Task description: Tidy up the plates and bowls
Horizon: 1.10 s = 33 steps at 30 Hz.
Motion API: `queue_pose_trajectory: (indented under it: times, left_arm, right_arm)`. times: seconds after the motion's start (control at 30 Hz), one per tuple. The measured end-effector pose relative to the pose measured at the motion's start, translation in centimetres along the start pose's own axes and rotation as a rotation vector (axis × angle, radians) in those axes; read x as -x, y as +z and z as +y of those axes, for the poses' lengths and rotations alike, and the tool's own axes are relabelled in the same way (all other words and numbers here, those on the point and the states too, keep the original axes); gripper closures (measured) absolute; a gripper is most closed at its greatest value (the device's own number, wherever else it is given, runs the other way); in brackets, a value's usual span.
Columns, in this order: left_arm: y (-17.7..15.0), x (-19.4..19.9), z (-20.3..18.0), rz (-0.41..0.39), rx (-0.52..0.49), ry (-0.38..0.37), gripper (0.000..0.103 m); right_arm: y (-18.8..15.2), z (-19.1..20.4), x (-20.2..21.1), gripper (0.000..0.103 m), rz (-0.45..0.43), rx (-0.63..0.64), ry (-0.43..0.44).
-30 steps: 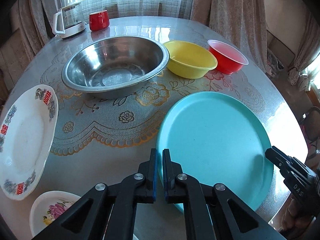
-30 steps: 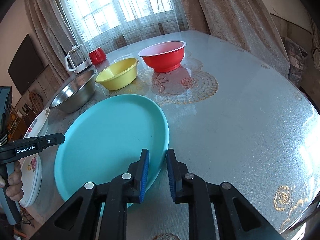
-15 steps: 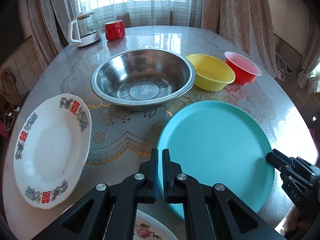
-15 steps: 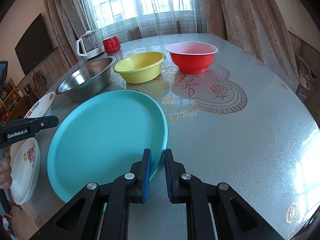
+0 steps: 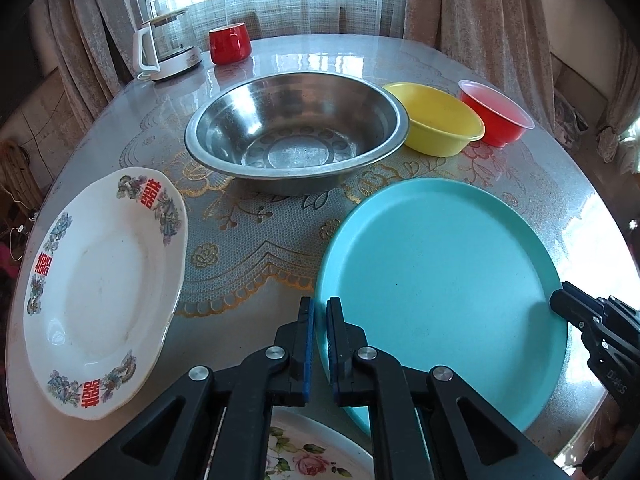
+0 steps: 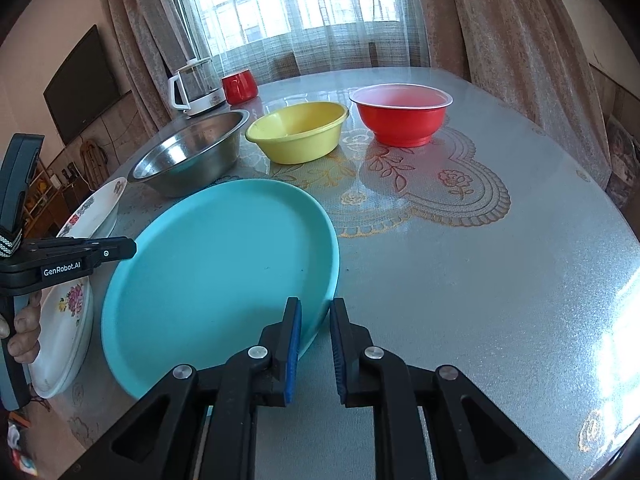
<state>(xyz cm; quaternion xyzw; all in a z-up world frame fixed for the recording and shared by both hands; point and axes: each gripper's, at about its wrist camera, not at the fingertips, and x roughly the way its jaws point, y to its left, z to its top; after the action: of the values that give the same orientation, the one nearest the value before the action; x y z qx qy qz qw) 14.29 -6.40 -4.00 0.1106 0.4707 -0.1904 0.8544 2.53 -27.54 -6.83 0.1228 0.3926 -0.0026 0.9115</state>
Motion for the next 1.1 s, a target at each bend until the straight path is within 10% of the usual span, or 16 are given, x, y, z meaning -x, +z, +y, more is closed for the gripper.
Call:
queue_pose_trajectory:
  times: [0.37,0.57,0.87,1.1]
  left_arm:
    - [-1.2,4.1,2.2,-0.146,0.097,-0.028,0.095]
    - [-2.8,8.4,4.7,-0.307,0.229,-0.055,0.054]
    - [-7.5,11.3,9.6,-0.354,0.382,-0.091,0.048]
    - [-12.5,11.1,12.7,-0.304,0.485,-0.025,0.052]
  right_arm:
    - [-0.4,1.7,-0.1,0.086,-0.004,0.066,-0.037]
    - [-0.4,1.8,-0.1,0.074,-0.003,0.061,-0.085]
    - [0.3,0.7,2.0,0.064,-0.065,0.006,-0.088]
    - [0.9,4.1,2.1,0.064,-0.004,0.034,0.238]
